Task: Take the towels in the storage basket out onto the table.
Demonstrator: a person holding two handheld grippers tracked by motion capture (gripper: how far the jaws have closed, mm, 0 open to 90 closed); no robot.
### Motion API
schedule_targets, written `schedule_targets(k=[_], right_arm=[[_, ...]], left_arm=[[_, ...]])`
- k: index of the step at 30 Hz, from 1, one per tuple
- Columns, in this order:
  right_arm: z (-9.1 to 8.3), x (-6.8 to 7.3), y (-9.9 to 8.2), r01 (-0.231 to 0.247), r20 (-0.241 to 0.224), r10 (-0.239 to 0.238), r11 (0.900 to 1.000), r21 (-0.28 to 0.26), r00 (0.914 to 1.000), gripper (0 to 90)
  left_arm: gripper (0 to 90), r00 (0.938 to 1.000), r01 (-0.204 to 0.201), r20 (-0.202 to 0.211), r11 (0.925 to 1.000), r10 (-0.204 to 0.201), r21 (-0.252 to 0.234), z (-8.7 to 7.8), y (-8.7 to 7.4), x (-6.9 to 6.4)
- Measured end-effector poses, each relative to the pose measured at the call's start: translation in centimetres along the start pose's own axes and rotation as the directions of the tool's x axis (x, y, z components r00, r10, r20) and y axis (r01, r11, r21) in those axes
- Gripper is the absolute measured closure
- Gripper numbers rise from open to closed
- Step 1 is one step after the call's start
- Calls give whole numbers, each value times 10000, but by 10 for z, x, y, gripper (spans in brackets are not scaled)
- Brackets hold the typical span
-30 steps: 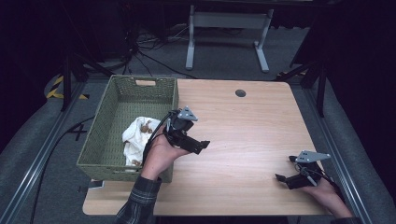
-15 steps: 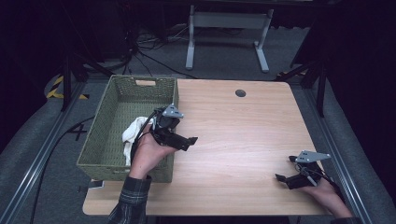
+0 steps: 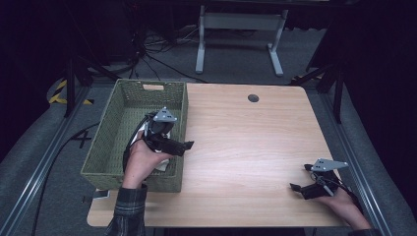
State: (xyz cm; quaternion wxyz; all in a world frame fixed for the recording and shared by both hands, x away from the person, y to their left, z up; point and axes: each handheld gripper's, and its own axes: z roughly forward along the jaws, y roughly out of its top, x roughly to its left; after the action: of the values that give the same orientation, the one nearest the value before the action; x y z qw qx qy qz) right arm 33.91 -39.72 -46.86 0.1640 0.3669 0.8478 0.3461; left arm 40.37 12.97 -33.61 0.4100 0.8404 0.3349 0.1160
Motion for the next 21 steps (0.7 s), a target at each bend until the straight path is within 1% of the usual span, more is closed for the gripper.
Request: schedule_targets(k=[1,2,3,5,6,7,9,10,11,12,13,14,17,18,19,20,21], right_arm=[[0,0,0,-6,-2,6,10000,2,10000,2],[0,0,0,-3,-1,3,10000,1,10000,2],[0,0,0,1,0,-1,10000,-1,10000,2],[0,0,0,-4,-1,4,10000,1,10000,2],[0,0,0,1,0,-1,10000,0,10000,2],[0,0,0,1,0,-1,10000,1,10000,2],[0,0,0,0,-1,0,10000,1,10000,2],[0,0,0,-2,-1,2,10000,1,10000,2],[0,0,0,-2,2,2,10000,0,10000,2],[0,0,0,0,-1,0,10000,1,10000,2],[0,0,0,2,1,-2,10000,2,10000,2],[0,0,0,-3,0,3,10000,1,10000,2],[0,0,0,-1,0,1,10000,2,10000,2],[0,0,0,0,0,0,10000,3,10000,2],[0,0,0,-1,0,1,10000,2,10000,2],[0,0,0,0,0,0,10000,2,10000,2],[0,0,0,0,0,0,10000,2,10000,2]], left_arm=[[45,9999,-85,-97,10000,84,-16,-2,-1,2],[46,9999,56,-101,9999,-57,-84,-3,-2,3],[46,9998,109,-171,9999,-111,-77,-4,-3,4],[47,9994,123,-310,9999,-123,24,-6,-4,7],[47,9992,87,-387,9999,-91,-102,-6,-5,8],[47,9987,198,-470,9998,-201,-66,-8,-7,10],[48,9980,119,-615,9999,-118,13,-10,-8,13],[48,9979,212,-618,9998,-210,35,-10,-9,13],[48,9979,106,-639,9999,-100,101,-11,-10,15],[49,9973,171,-720,9998,-162,122,-11,-11,16],[51,9965,136,-828,9998,-121,173,-11,-12,17],[51,9960,245,-861,9995,-225,223,-11,-13,17],[51,9949,342,-952,9992,-322,191,-12,-16,21],[51,9949,217,-992,9994,-191,255,-13,-16,23],[51,9940,348,-1047,9992,-327,189,-13,-18,25],[52,9930,487,-1089,9985,-458,235,-14,-20,26],[52,9918,509,-1193,9980,-463,362,-14,-22,28]])
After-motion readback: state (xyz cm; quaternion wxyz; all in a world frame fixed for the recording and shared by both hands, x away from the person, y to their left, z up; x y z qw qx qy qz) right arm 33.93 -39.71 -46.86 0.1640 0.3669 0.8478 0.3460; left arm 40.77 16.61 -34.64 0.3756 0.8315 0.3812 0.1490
